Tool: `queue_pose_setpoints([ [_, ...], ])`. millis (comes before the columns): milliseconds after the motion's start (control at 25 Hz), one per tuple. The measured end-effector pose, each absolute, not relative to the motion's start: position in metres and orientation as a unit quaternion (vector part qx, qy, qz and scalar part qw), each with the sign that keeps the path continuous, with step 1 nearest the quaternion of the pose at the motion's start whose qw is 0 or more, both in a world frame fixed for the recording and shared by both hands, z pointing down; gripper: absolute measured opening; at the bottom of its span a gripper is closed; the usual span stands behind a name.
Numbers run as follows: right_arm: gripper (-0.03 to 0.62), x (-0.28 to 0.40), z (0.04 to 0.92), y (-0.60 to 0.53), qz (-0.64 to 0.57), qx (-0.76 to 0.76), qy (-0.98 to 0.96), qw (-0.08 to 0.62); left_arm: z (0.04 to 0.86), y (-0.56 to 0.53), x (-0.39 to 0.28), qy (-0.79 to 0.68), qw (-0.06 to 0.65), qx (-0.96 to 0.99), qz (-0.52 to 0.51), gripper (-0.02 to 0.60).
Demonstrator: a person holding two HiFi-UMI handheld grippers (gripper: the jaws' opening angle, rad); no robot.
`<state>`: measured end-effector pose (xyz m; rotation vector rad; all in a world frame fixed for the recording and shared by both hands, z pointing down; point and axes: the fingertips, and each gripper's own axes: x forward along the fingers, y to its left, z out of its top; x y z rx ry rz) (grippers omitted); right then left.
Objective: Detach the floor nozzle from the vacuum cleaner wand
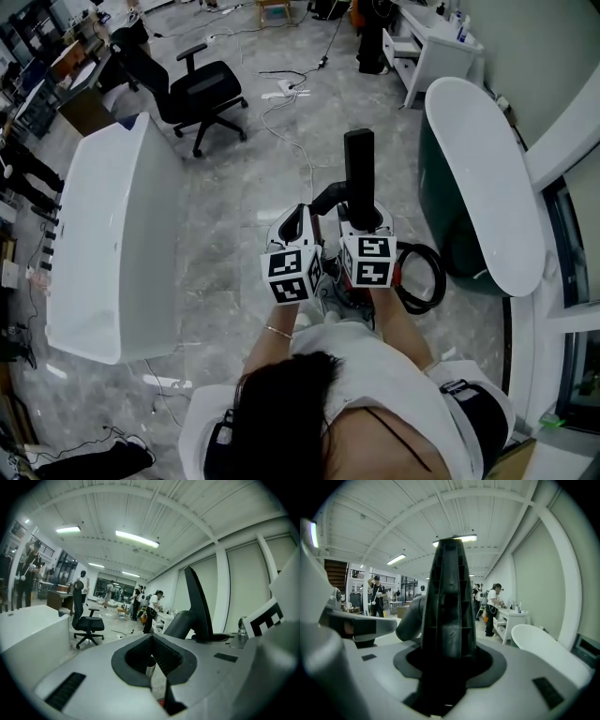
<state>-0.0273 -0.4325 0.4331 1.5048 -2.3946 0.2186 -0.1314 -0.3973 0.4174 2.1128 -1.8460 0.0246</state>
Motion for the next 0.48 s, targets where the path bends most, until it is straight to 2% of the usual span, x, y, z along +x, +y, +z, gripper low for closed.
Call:
queue_pose_setpoints([
  [480, 0.213, -0.038, 0.435, -0.442, 0.063, 0.524, -0.834, 0.162, 0.424, -0.405, -0.146, -0.658, 0.17, 0.733, 0.015, 0.003],
])
